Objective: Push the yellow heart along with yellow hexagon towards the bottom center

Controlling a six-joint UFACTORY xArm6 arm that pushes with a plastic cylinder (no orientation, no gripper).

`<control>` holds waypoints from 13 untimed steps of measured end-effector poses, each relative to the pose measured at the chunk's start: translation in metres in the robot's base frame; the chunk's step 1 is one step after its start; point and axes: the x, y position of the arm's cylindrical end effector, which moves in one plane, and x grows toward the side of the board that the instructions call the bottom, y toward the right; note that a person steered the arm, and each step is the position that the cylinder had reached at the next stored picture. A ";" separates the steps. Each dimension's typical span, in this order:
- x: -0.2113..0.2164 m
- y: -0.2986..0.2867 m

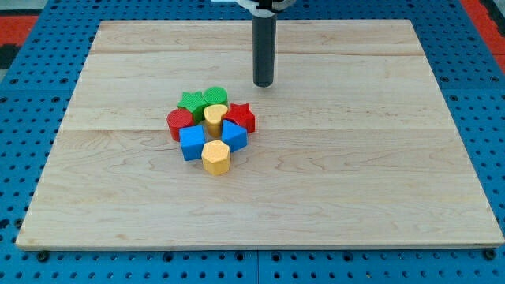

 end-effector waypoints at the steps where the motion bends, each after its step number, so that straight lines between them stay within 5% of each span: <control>1: -0.002 0.003; 4: 0.025 -0.011; 7: 0.063 -0.114; 13: 0.143 -0.070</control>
